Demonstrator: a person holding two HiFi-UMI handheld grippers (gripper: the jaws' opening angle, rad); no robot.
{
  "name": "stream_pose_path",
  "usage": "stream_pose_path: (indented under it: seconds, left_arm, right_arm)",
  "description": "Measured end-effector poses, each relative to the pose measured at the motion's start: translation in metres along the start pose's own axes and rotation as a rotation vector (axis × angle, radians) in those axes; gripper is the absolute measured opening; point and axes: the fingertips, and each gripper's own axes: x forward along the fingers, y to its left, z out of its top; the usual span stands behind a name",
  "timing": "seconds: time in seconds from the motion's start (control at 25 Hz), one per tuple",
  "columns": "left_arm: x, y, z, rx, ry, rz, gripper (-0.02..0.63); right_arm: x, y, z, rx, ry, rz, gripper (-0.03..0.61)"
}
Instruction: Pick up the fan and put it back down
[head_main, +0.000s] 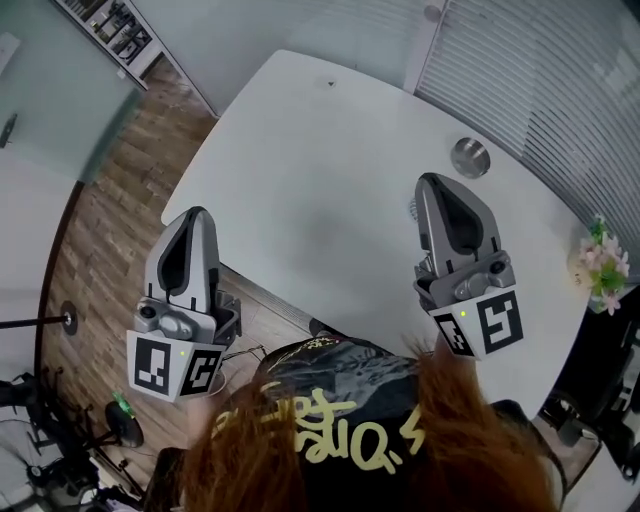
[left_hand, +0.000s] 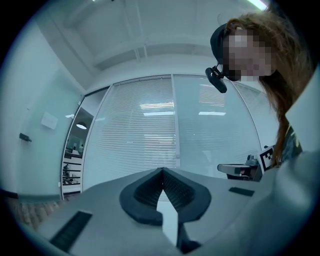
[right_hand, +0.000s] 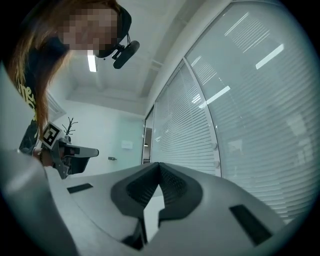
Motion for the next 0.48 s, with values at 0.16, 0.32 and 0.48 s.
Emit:
stream_pose_path:
  seconds: [0.16, 0.32, 0.48]
  left_arm:
    - [0.009, -0.016, -0.009, 0.034, 0.034, -0.033, -0.011]
    - [0.007, -0.017, -0.006, 0.114, 0.059, -0.028, -0.011]
    - [0.007, -0.024, -0.001, 0.124, 0.048, -0.04, -0.011]
  right_arm:
    - [-0.007, -0.007, -0.004, -0.006, 0.013, -0.001, 0.003]
    - [-0.008, -0.007, -0.005, -0.013, 0.035, -0.009, 0.003]
    - [-0.012, -0.006, -0.004, -0.029, 0.043, 0.001, 0.003]
